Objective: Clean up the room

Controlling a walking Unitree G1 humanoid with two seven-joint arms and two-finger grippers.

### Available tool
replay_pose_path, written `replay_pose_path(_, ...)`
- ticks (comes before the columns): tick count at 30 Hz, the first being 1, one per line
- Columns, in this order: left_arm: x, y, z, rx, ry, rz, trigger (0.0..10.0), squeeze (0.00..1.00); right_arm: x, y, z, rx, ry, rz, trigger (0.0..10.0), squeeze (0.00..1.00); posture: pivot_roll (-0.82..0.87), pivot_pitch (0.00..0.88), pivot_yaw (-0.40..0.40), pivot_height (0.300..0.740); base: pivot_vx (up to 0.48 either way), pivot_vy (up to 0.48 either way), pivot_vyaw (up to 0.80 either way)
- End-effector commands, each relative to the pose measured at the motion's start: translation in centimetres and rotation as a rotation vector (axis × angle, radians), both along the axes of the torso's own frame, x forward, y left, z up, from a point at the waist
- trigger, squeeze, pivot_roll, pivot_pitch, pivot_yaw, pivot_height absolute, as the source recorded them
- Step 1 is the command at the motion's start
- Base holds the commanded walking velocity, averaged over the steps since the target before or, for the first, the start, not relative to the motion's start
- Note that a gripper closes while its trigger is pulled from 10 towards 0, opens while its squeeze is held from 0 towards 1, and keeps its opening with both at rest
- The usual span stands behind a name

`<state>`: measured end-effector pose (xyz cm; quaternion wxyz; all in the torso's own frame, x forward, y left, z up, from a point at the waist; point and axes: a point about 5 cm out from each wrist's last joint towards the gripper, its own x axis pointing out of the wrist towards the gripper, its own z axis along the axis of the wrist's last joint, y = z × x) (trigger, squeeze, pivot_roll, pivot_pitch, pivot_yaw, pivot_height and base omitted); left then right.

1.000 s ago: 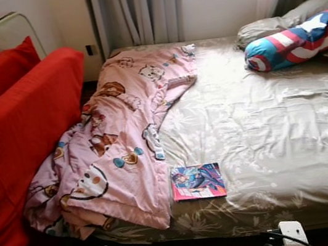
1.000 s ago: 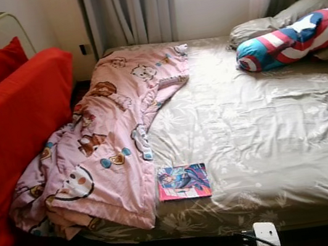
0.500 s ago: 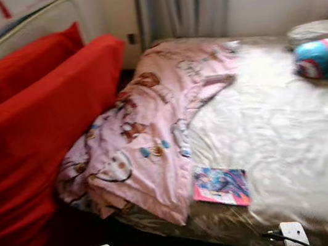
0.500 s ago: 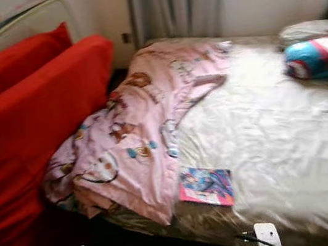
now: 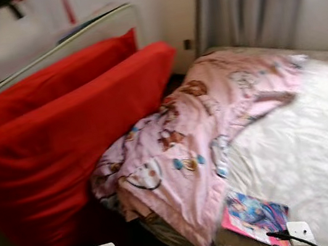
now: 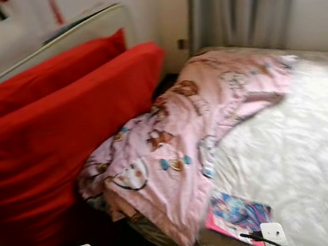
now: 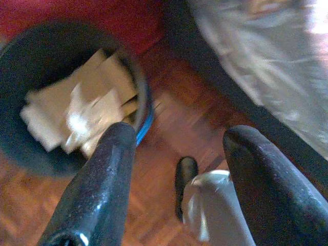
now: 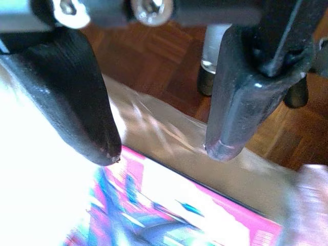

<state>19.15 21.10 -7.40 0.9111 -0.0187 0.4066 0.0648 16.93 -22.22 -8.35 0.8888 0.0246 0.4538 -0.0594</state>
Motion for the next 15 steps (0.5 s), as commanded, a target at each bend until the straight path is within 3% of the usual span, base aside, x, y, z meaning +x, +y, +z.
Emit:
replay_pose_path(1,-0.46,0.40,-0.18,0.013,0.021,-0.003,10.0,0.00,0.34,0.55,0.04,0.014,-0.010,0.003,10.0,0.00,0.08,0.000,-0.024,0.720,0.285,0.000,0.68)
replay_pose_path(9,-0.46,0.40,-0.18,0.013,0.021,-0.003,10.0,0.00,0.34,0.55,0.04,0.014,-0.010,0.003,10.0,0.00,0.08,0.000,-0.024,0.720,0.285,0.000,0.68)
replay_pose_path(11,-0.46,0.41,-0.17,0.012,0.020,-0.004,10.0,0.00,0.31,0.56,0.02,0.022,-0.013,-0.015,10.0,0.00,0.08,0.000,-0.024,0.720,0.289,0.000,0.00)
replay_pose_path(12,-0.23,0.35,0.06,0.005,-0.029,0.010,10.0,0.00,0.57,0.41,0.30,0.036,-0.073,-0.056,10.0,0.00,0.09,0.000,-0.045,0.720,0.000,0.000,0.00)
replay_pose_path(14,-0.23,0.35,0.06,0.005,-0.029,0.010,10.0,0.00,0.57,0.41,0.30,0.036,-0.073,-0.056,10.0,0.00,0.09,0.000,-0.045,0.720,0.000,0.000,0.00)
replay_pose_path(15,-0.05,0.29,0.27,0.001,-0.070,0.022,10.0,0.00,0.75,0.23,0.55,0.044,-0.122,-0.088,10.0,0.00,0.08,0.000,-0.047,0.720,0.000,0.000,0.00)
